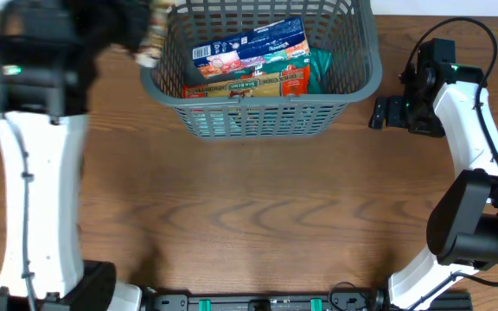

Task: Pack container
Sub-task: 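Carry the Pantree pouch with the left gripper and drop it in the basket, then move the left gripper down to the second Pantree pouch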

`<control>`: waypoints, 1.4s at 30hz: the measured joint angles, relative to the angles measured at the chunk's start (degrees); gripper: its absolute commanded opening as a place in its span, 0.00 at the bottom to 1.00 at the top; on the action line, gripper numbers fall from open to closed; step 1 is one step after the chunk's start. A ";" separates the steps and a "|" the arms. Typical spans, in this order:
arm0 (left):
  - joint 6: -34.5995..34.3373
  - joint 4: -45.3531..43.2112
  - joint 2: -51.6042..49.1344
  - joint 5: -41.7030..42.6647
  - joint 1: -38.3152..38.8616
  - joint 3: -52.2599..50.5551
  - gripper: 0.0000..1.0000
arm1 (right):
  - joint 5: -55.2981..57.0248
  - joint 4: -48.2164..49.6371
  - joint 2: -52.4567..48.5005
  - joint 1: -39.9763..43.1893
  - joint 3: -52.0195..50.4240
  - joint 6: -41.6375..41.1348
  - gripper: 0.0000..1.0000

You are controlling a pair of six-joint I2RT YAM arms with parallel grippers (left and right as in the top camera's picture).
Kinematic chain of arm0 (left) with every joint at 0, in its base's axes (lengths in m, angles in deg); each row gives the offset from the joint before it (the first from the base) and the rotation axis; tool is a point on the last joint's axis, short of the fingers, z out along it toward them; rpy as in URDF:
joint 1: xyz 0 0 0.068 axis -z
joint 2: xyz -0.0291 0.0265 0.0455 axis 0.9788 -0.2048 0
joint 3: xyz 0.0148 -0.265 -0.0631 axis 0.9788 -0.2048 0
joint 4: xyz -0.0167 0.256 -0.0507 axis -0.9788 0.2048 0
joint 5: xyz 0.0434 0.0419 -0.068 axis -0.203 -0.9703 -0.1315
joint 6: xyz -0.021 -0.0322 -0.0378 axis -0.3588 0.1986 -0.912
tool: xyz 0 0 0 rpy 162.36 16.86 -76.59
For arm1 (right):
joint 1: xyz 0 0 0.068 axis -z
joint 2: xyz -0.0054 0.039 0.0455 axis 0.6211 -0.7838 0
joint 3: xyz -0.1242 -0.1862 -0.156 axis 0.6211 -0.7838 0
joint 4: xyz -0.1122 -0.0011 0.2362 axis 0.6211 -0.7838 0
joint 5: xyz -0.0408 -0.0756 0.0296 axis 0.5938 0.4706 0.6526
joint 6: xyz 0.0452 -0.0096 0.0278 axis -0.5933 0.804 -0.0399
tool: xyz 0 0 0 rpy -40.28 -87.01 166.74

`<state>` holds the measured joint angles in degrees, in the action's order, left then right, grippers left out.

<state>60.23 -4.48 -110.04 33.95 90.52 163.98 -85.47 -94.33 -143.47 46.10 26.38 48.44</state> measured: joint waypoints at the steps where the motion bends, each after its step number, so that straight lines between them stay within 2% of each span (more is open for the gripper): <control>1: 2.32 -0.46 -1.05 0.17 2.32 0.00 0.06 | 0.00 0.00 0.00 0.00 0.00 0.00 0.99; 5: 9.75 -2.56 -7.32 0.98 9.44 0.00 0.06 | 0.00 -0.02 0.00 0.00 0.00 0.00 0.99; 11: 14.40 -3.48 -18.34 0.98 11.78 -0.02 0.06 | 0.00 -1.03 0.00 0.00 0.00 0.00 0.99; 12: 14.84 -3.26 -20.26 0.96 11.76 -0.02 0.09 | 0.00 -1.09 0.00 0.00 0.00 0.00 0.99; 14: 15.76 -2.45 -23.82 0.92 11.72 -0.02 0.41 | 0.00 -1.09 0.00 0.00 0.00 0.00 0.99; 19: 16.20 0.55 -29.51 0.79 11.72 -0.31 0.52 | 0.00 -1.33 0.00 0.00 0.00 0.04 0.99; 22: 16.28 1.14 -29.99 0.76 11.72 -0.50 0.53 | 0.00 -1.57 0.00 0.00 0.00 0.37 0.99; 28: 16.35 0.59 -26.32 -2.23 11.74 -0.52 0.56 | 0.00 -1.66 0.00 0.00 0.00 1.16 0.99; 34: 15.52 -0.02 -14.58 -10.58 11.32 -0.61 0.63 | 0.04 -1.57 0.00 0.00 0.00 1.90 0.99; 38: 9.31 2.21 -5.14 -14.43 9.03 -0.57 0.68 | 0.31 -1.53 0.00 0.00 0.00 1.95 0.99; 42: 0.48 9.66 1.97 -17.29 3.17 -0.35 0.73 | 0.46 -1.53 0.00 0.00 0.00 1.95 0.99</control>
<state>60.71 5.18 -108.08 16.66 93.69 163.63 -85.01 -95.86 -143.47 46.10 26.38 50.38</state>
